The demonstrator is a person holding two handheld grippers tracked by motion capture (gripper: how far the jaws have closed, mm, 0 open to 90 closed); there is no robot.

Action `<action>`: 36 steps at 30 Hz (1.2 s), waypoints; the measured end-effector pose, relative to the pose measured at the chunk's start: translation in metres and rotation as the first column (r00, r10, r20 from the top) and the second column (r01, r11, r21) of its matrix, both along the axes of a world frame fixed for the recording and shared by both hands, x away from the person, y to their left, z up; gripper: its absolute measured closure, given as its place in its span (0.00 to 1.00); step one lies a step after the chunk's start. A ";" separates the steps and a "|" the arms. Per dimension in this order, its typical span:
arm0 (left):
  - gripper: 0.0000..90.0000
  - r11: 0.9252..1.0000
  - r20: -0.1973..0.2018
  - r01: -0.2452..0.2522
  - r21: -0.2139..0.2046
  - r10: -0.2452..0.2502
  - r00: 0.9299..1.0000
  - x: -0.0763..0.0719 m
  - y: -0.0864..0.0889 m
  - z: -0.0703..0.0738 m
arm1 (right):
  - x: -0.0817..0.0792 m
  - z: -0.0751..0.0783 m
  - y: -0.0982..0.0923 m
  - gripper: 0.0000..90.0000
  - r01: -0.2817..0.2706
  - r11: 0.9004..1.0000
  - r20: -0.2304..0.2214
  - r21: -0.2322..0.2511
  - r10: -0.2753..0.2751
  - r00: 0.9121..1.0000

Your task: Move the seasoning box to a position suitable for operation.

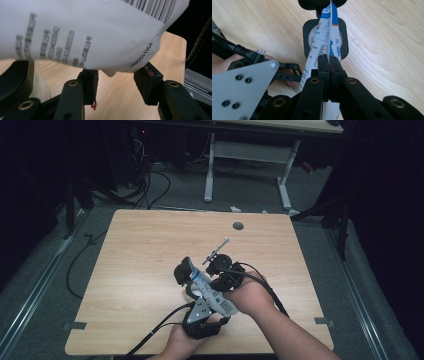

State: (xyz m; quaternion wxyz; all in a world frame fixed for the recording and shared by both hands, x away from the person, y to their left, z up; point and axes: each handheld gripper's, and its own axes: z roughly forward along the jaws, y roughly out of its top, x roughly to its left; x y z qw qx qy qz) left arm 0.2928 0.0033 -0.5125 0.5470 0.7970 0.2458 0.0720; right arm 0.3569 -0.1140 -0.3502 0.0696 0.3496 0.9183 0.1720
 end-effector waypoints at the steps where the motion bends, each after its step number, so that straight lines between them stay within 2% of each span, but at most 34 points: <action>1: 0.63 1.000 -0.001 0.000 0.002 0.000 1.000 0.000 0.000 0.000 | 0.000 0.000 -0.002 1.00 -0.001 1.000 0.001 0.004 0.001 1.000; 13: 0.62 1.000 0.009 0.025 0.013 -0.025 1.000 -0.003 -0.002 -0.003 | -0.003 -0.002 -0.009 1.00 0.013 1.000 -0.005 0.015 -0.013 1.000; 23: 0.51 0.998 0.022 0.054 0.019 -0.054 0.998 -0.005 -0.001 -0.004 | -0.002 -0.002 -0.013 1.00 0.024 1.000 -0.002 0.014 -0.024 1.000; 25: 0.50 0.998 0.036 0.052 0.028 -0.053 0.998 -0.005 0.001 -0.005 | -0.002 -0.002 -0.014 1.00 0.025 0.999 0.000 0.020 -0.025 1.000; 31: 0.48 0.998 0.053 0.050 0.028 -0.051 0.997 -0.009 0.013 -0.003 | -0.001 -0.003 -0.017 1.00 0.028 0.999 -0.003 0.028 -0.028 1.000; 34: 0.48 0.998 0.046 0.058 -0.003 -0.058 0.997 -0.011 0.026 0.001 | -0.001 -0.003 -0.018 1.00 0.035 0.999 -0.009 0.025 -0.035 0.999; 36: 0.48 0.998 0.064 0.054 0.011 -0.055 0.996 -0.011 0.034 0.004 | -0.001 -0.003 -0.019 1.00 0.035 0.999 -0.007 0.020 -0.035 0.999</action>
